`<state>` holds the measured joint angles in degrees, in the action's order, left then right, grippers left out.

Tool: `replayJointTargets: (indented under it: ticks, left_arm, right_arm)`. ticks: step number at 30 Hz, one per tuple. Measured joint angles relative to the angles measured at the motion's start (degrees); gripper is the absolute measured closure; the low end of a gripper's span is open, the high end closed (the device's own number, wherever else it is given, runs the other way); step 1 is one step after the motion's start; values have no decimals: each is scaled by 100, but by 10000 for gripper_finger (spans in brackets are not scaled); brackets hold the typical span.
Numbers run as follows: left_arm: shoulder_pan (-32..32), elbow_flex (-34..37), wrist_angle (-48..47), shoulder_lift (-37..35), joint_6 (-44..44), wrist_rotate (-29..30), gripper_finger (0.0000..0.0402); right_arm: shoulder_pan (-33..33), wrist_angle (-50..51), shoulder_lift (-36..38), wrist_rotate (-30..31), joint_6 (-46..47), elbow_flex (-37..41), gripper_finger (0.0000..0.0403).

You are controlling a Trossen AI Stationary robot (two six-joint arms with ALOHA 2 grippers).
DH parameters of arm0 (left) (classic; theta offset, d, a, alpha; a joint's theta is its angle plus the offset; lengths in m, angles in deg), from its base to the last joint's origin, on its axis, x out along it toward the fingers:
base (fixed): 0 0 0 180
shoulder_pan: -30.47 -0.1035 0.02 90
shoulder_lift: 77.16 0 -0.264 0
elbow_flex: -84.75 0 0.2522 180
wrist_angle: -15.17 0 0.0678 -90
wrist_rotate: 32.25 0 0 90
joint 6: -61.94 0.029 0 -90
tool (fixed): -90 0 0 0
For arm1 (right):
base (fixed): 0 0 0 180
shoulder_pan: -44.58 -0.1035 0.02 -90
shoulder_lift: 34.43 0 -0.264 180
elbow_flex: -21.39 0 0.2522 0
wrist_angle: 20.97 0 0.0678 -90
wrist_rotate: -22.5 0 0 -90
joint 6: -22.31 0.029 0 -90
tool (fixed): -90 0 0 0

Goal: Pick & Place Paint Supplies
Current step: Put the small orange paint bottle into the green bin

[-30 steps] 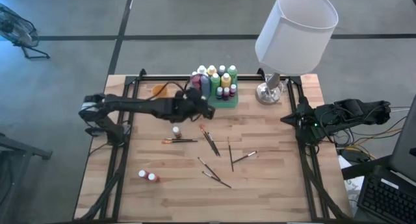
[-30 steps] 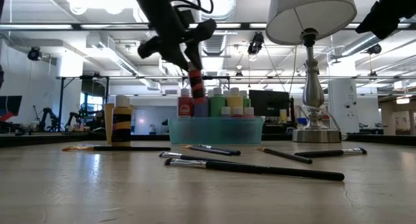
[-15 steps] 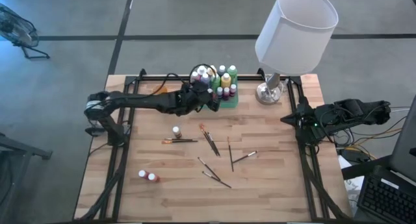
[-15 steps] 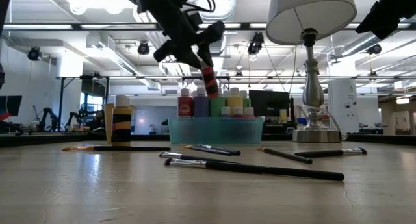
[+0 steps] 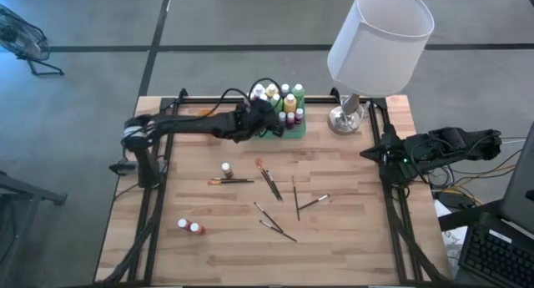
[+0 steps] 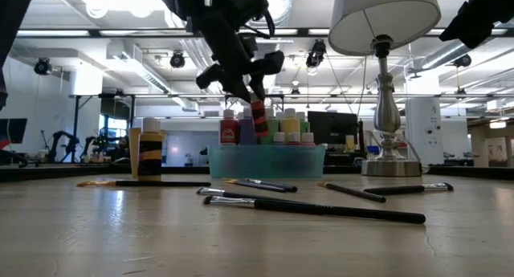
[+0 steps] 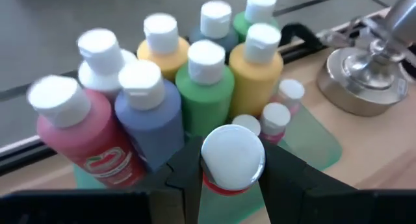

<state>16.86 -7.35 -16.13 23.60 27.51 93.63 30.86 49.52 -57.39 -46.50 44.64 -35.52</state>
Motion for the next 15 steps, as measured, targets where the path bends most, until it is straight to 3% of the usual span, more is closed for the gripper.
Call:
replayJointTargets:
  ticks: [15]
  left_arm:
    - [-312, -42, 269, 537, -11, -228, 276]
  right_arm:
    - [0, 1, 0, -1, 0, 0, 394]
